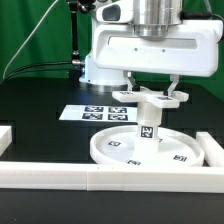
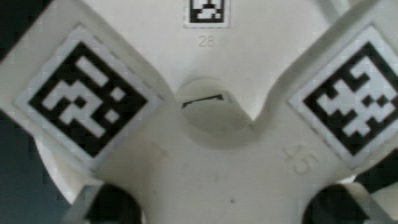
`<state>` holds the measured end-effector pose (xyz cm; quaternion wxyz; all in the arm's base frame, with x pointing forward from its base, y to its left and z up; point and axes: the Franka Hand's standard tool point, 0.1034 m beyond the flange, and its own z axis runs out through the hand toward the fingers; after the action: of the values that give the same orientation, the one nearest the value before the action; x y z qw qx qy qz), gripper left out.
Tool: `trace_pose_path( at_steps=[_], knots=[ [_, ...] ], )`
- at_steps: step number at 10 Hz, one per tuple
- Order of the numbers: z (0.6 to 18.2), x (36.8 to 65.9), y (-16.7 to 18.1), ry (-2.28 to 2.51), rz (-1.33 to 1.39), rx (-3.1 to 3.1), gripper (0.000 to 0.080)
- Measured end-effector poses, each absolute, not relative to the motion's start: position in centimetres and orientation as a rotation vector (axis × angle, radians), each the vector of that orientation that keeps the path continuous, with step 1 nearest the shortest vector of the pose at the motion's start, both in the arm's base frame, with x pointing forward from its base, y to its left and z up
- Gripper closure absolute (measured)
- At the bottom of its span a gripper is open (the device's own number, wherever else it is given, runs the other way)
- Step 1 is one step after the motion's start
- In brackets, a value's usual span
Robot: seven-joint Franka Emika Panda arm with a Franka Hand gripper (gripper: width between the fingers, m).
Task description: Assemble round table
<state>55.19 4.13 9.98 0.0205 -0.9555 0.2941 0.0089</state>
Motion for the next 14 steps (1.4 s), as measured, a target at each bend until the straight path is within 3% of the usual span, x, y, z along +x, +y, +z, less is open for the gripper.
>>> trace_pose_path(
  at_steps=[14],
  knots=[
    [9.97,55.58,4.04,2.215,0.001,-2.008,0.0357]
  ],
)
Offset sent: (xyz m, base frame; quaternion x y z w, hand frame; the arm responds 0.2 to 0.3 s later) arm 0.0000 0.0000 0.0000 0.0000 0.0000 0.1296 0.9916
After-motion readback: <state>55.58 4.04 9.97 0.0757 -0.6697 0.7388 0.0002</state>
